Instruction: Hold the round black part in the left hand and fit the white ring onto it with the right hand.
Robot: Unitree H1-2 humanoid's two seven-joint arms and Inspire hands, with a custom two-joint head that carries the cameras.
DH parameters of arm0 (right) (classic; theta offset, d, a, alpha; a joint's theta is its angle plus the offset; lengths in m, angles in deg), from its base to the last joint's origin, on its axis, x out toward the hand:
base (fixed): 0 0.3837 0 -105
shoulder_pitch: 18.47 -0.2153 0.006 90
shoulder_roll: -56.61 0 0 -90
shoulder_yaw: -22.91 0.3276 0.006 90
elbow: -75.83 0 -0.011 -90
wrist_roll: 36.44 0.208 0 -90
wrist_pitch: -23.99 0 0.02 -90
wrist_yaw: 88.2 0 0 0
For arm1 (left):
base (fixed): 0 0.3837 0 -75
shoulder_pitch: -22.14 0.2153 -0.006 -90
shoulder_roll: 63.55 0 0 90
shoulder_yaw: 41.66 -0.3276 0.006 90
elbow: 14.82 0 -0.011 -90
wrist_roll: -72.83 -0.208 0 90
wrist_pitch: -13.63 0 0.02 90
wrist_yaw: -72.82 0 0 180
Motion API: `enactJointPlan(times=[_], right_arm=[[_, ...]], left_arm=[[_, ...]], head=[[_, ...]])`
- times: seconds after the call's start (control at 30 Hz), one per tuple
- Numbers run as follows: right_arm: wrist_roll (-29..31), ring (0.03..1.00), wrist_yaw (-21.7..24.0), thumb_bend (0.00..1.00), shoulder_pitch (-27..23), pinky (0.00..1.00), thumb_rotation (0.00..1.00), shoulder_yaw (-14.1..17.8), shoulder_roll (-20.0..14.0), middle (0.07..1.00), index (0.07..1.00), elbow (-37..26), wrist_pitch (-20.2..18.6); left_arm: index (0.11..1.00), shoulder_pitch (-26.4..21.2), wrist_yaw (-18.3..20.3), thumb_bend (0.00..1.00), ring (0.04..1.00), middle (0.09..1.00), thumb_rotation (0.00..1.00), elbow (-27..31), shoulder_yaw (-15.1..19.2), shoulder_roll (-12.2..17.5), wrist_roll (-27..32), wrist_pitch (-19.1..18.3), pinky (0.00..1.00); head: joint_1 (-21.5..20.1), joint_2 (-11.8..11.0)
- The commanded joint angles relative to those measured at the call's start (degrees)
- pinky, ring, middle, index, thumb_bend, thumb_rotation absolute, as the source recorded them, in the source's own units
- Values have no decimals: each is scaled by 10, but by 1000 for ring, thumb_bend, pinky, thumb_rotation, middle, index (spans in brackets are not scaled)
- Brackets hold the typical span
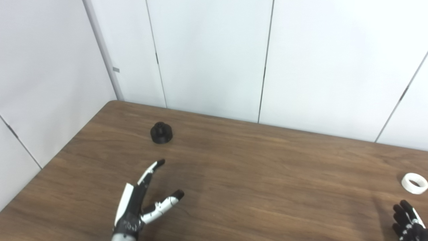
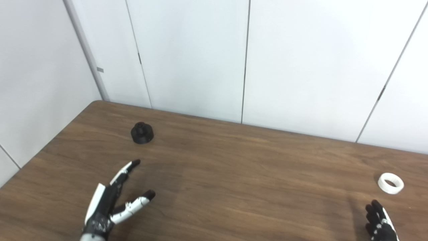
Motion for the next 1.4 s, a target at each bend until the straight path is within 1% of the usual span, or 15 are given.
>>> enactJointPlan(times=[0.0, 0.1, 0.2, 0.27, 0.4, 0.53, 0.63, 0.7, 0.87, 0.93, 1.0, 1.17, 1.37], right_arm=[[-3, 956, -4, 776, 9, 995, 993, -3, -4, 935, 937, 1, 15], [-6, 955, -5, 769, 8, 986, 998, -5, -3, 933, 937, -1, 15], [-7, 959, -7, 770, 8, 999, 1000, -6, -2, 937, 942, -4, 12], [-6, 958, -7, 772, 8, 999, 1000, -7, -3, 938, 946, -4, 13], [-5, 950, -7, 767, 7, 979, 1000, -8, -3, 934, 940, -2, 19], [-5, 949, -9, 775, 8, 996, 996, -11, -3, 932, 940, -5, 18], [-4, 955, -9, 770, 11, 999, 1000, -12, -3, 938, 946, -8, 19], [-1, 957, -10, 770, 12, 1000, 997, -11, -2, 939, 944, -13, 12], [-4, 950, -10, 752, 16, 1000, 1000, -16, -2, 933, 944, -24, 0], [0, 988, 2, 727, 19, 1000, 1000, -23, -12, 981, 986, -29, -6], [4, 997, 8, 724, 19, 1000, 1000, -25, -17, 996, 997, -30, -9], [18, 1000, 8, 660, 16, 1000, 1000, -26, -17, 1000, 1000, -25, 1], [29, 1000, 5, 660, 13, 1000, 1000, -27, -19, 1000, 1000, -23, 2]], left_arm=[[911, -35, -9, 938, 999, 962, 400, 28, 9, 22, -37, -15, 1000], [921, -63, 6, 943, 1000, 972, 400, 37, 15, 49, -69, -49, 1000], [915, -91, 16, 975, 1000, 963, 396, 25, 19, 83, -93, -63, 1000], [913, -117, 27, 992, 1000, 967, 404, 10, 20, 107, -106, -87, 1000], [903, -150, 32, 1000, 1000, 974, 393, -15, 16, 133, -129, -113, 1000], [877, -191, 23, 1000, 1000, 959, 397, -66, 6, 157, -171, -125, 1000], [869, -222, 18, 1000, 1000, 954, 402, -107, 2, 170, -186, -129, 1000], [866, -241, 14, 1000, 1000, 952, 405, -135, 0, 177, -192, -130, 1000], [852, -287, 11, 1000, 1000, 957, 396, -207, -1, 187, -183, -131, 1000], [856, -303, 14, 1000, 1000, 961, 410, -228, -6, 193, -184, -135, 1000], [860, -320, 16, 1000, 1000, 965, 425, -254, -14, 200, -187, -135, 1000], [857, -359, 11, 1000, 1000, 965, 430, -318, -38, 215, -195, -132, 1000], [854, -395, 9, 1000, 1000, 965, 417, -381, -68, 225, -196, -131, 1000]], head=[[0, 0], [-1, 2], [0, 4], [-1, 5], [-1, 6], [-2, 9], [-2, 11], [-3, 13], [-7, 16], [-7, 17], [-7, 17], [-9, 17], [-11, 17]])
